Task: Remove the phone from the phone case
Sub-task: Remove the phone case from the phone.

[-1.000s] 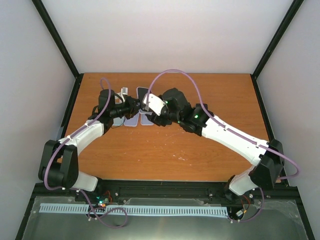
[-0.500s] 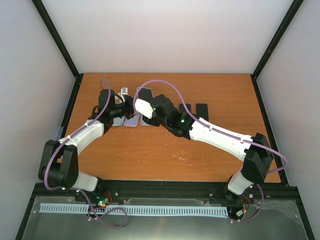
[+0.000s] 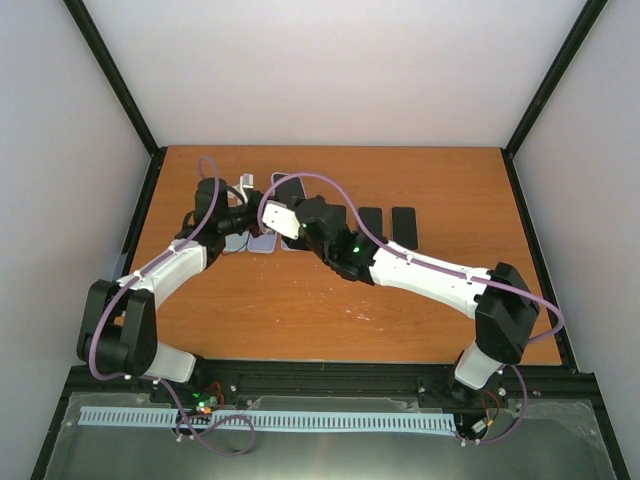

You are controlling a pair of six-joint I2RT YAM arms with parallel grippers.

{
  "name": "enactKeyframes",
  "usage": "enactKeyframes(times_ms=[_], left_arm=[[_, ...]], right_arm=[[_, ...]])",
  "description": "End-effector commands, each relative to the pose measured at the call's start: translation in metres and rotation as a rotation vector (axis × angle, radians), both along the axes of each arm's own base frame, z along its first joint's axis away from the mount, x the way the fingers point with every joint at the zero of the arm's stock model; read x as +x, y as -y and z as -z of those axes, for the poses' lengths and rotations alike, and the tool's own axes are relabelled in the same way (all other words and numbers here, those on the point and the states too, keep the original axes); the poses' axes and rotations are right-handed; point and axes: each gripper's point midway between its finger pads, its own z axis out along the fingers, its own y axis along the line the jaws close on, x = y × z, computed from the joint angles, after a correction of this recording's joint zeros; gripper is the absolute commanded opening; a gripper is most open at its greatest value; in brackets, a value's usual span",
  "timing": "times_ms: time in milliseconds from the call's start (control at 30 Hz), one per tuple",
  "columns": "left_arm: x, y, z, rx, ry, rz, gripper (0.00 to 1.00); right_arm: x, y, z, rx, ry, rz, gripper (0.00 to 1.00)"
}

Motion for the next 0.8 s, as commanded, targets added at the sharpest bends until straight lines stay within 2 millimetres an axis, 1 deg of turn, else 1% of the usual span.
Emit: enactKeyframes(times_ms=[0, 233, 367, 467, 567, 633, 767], left_arm=[[-0.010, 0.006, -0.048, -0.055, 0.142, 0.063, 0.01], [-0.022, 0.005, -0.052, -0.064, 0.179, 0.077, 0.01], [-0.027, 0.005, -0.057, -0.057, 0.196, 0.090, 0.01], [-0.031, 0.005, -0.057, -0.061, 0.199, 0.103, 0.01], [-0.033, 0.007, -0.058, -0.065, 0.204, 0.119, 0.00], [-0.033, 0.008, -0.059, -0.068, 0.205, 0.130, 0.01], [-0.032, 0.014, -0.056, -0.072, 0.195, 0.155, 0.01]], right_arm=[[0.004, 0.000, 0.022, -0.063, 0.003, 0.007, 0.55], [0.014, -0.002, 0.021, -0.089, 0.089, 0.024, 0.52], [0.018, -0.003, 0.024, -0.090, 0.132, 0.030, 0.48], [0.020, -0.007, 0.025, -0.075, 0.151, 0.020, 0.44], [0.021, -0.010, 0.032, -0.085, 0.151, 0.012, 0.39], [0.026, -0.008, 0.035, -0.095, 0.153, 0.027, 0.35], [0.037, 0.003, 0.034, -0.078, 0.144, 0.062, 0.32]])
